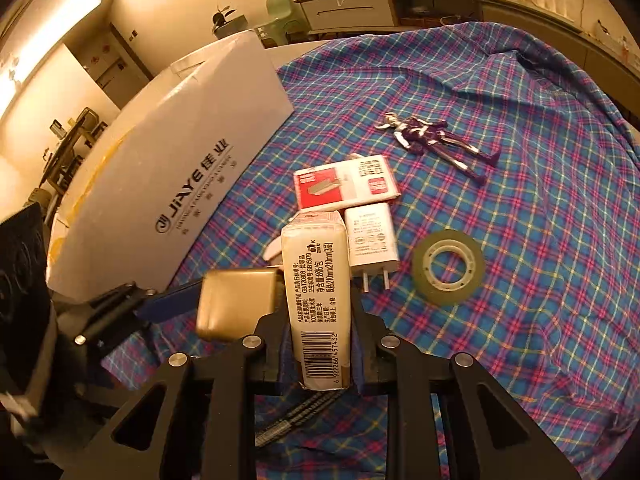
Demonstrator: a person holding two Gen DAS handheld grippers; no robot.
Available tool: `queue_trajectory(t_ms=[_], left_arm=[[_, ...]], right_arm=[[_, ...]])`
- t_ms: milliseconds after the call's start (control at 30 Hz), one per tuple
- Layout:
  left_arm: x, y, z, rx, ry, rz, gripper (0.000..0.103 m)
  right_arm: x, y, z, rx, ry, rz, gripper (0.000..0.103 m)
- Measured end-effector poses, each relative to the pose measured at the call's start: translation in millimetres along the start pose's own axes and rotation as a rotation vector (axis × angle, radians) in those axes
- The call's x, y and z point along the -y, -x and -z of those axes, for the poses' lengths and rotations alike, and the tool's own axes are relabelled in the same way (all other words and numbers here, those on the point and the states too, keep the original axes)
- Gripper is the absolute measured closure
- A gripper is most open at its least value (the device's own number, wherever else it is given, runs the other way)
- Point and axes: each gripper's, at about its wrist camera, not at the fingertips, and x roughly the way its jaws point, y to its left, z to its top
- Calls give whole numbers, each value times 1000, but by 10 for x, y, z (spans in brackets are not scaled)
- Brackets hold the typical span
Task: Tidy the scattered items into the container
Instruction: 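Grasp the gold metal box with left tool while right tool grasps the milk carton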
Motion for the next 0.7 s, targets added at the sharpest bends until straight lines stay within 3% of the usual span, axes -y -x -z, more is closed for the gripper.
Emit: queue_trajectory(t_ms=[67,200,333,433,567,633,700], left_arm=[[55,-1,-3,22,4,-45,31],[130,36,33,39,-3,-116,32],[-44,142,105,50,17,-144,32],[-250,232,178,33,74,-206,33],[-274,232,225,-3,132,-173,33],[-192,236,191,11,116,-169,33],[-111,201,141,38,58,-212,33]], right_arm=[[-15,48,-2,15,1,21,79],[91,175,-10,32,-64,-27,79],[237,230,16,29,-151,-85,79],[291,245,45,25,-195,-115,79],[268,212,63,17,-208,-130,79],[243,215,67,20,-203,-126,79],[240,222,74,24,-200,-122,79]])
